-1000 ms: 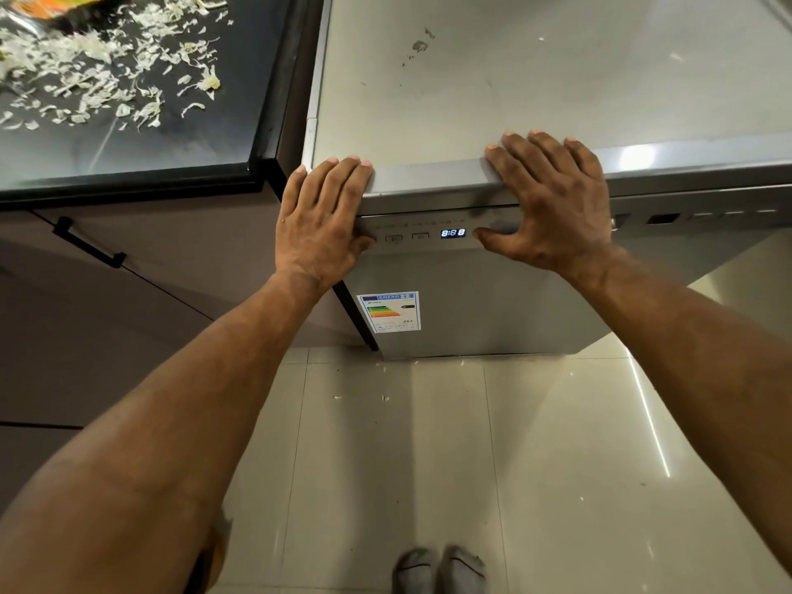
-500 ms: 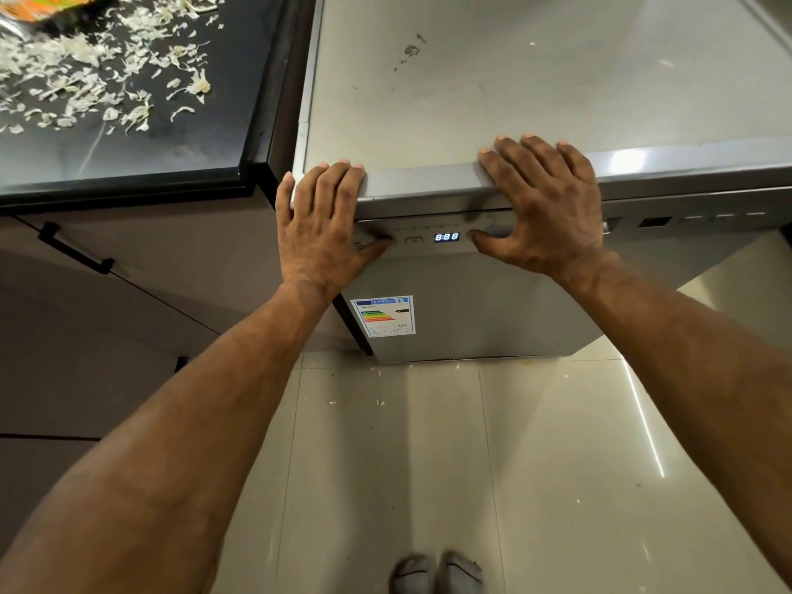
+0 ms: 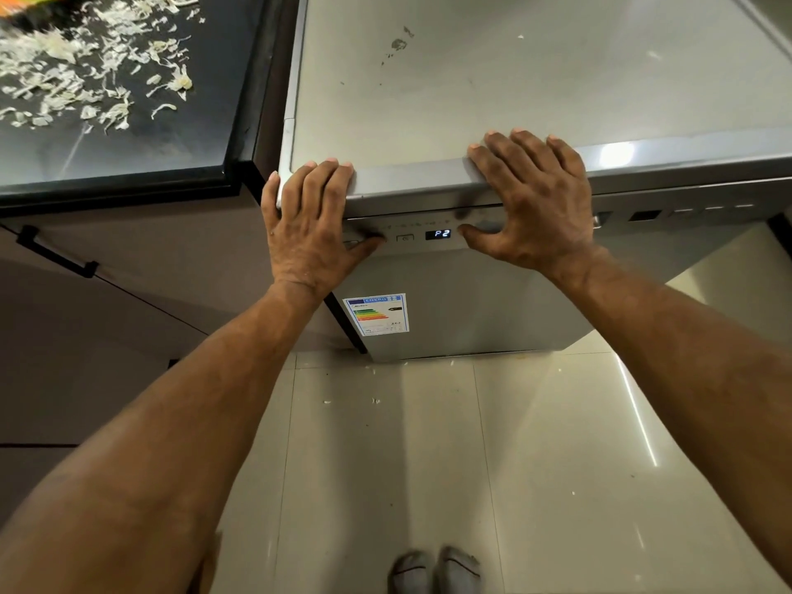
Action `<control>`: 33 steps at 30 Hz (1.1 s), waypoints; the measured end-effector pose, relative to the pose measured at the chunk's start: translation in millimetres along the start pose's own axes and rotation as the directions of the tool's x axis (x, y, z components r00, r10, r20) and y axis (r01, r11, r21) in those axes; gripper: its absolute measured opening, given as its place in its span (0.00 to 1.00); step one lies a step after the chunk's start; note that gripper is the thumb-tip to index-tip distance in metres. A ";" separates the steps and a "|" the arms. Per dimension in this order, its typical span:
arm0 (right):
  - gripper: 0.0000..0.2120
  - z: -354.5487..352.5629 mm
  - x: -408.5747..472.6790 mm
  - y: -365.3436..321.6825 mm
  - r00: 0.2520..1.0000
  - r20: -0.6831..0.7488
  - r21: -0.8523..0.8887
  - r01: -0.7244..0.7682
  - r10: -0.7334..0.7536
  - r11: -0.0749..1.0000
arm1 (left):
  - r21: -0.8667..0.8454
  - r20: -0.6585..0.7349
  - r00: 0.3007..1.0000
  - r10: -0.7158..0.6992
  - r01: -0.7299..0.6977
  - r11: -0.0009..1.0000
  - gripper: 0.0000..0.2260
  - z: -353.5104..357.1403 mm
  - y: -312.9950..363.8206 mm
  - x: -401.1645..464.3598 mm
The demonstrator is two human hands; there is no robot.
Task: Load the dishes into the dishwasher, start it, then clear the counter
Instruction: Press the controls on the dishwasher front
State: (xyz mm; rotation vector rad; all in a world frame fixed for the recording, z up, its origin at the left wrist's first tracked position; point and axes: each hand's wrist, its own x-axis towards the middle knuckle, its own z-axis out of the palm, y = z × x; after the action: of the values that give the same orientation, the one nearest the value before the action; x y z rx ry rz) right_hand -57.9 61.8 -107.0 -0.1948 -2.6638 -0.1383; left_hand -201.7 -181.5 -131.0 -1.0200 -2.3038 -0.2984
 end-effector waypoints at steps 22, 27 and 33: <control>0.41 -6.0 -1.0 -2.1 0.999 0.037 -0.002 -0.010 0.010 1.000 | 0.017 -0.019 1.000 0.016 -0.016 1.000 0.40 0.4 -1.8 0.9; 0.43 -12.1 -0.6 -1.4 0.996 0.086 0.001 -0.022 0.022 1.000 | 0.021 0.027 1.000 0.011 -0.011 1.000 0.40 -6.3 2.0 2.0; 0.45 -24.8 2.5 1.1 0.977 0.213 0.003 -0.005 0.004 1.000 | 0.037 0.137 0.990 0.029 -0.034 0.999 0.40 -21.4 4.8 5.3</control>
State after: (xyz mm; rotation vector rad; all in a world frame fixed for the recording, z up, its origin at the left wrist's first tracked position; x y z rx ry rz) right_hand -49.0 59.9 -83.7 -0.2258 -2.8767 -0.1165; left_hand -191.8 -184.1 -110.9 -1.0863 -2.4033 -0.1747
